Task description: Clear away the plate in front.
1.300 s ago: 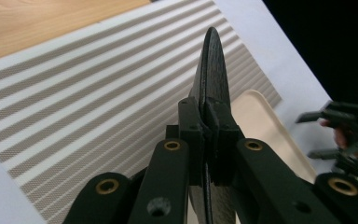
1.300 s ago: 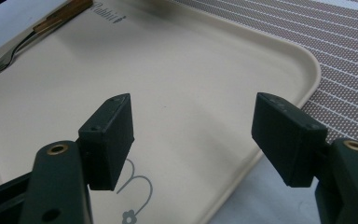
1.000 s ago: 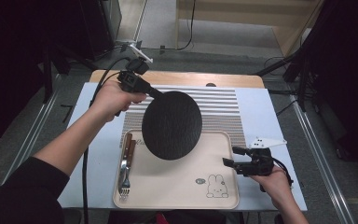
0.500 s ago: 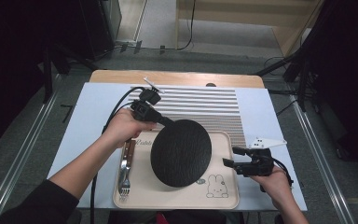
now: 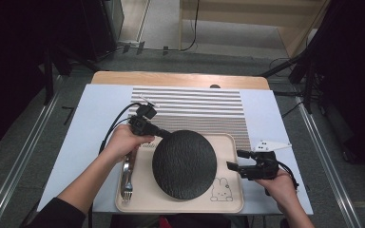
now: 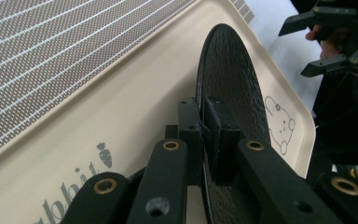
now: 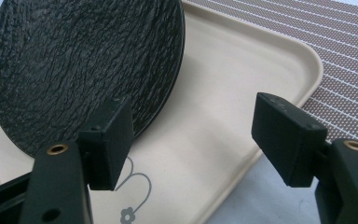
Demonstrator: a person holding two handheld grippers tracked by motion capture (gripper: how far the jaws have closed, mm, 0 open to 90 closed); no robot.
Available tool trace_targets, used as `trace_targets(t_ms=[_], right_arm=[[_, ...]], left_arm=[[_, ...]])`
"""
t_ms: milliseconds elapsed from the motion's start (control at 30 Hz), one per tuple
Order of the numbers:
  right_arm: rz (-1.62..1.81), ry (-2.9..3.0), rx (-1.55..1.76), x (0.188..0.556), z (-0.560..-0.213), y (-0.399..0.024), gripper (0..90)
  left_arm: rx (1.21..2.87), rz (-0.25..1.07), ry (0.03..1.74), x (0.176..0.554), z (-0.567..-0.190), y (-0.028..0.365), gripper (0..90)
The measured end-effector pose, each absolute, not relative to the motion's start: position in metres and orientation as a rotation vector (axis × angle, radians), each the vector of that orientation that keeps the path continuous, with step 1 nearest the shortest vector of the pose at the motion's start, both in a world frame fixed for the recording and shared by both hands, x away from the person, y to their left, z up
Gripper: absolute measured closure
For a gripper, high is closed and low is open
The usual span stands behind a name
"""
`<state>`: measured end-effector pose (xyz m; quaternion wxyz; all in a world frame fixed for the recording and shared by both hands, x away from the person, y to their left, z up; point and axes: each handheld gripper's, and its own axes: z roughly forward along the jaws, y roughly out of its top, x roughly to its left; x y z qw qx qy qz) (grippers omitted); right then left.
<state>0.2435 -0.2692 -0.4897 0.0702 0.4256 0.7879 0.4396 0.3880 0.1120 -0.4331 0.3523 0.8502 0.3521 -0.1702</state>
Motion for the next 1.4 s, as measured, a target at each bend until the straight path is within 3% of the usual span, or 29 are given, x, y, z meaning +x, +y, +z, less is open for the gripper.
trace_targets(t_ms=[167,533,833,933,1033,1267,1400], right_arm=[[1.314,2.383,1.280,0.243,-0.490,-0.267,28.6],[1.310,2.390,1.266,0.244,-0.491,-0.266,28.6],[1.308,2.401,1.261,0.244,-0.491,-0.264,28.6],[1.307,2.401,1.263,0.243,-0.491,-0.263,28.6],[1.307,2.402,1.260,0.243,-0.491,-0.263,28.6],[1.301,2.412,1.253,0.243,-0.491,-0.262,28.6],[1.303,2.411,1.257,0.243,-0.491,-0.263,28.6]], left_arm=[[2.211,-0.378,0.897,0.386,-0.442,0.116,82.7],[2.172,-0.387,0.959,0.388,-0.466,0.130,79.7],[2.241,-0.312,0.946,0.385,-0.477,0.131,75.6],[2.337,-0.245,0.911,0.382,-0.483,0.127,70.6],[2.304,-0.217,0.883,0.381,-0.481,0.129,66.3],[2.266,-0.187,0.843,0.380,-0.474,0.135,46.9],[2.275,-0.185,0.821,0.379,-0.471,0.137,46.3]])
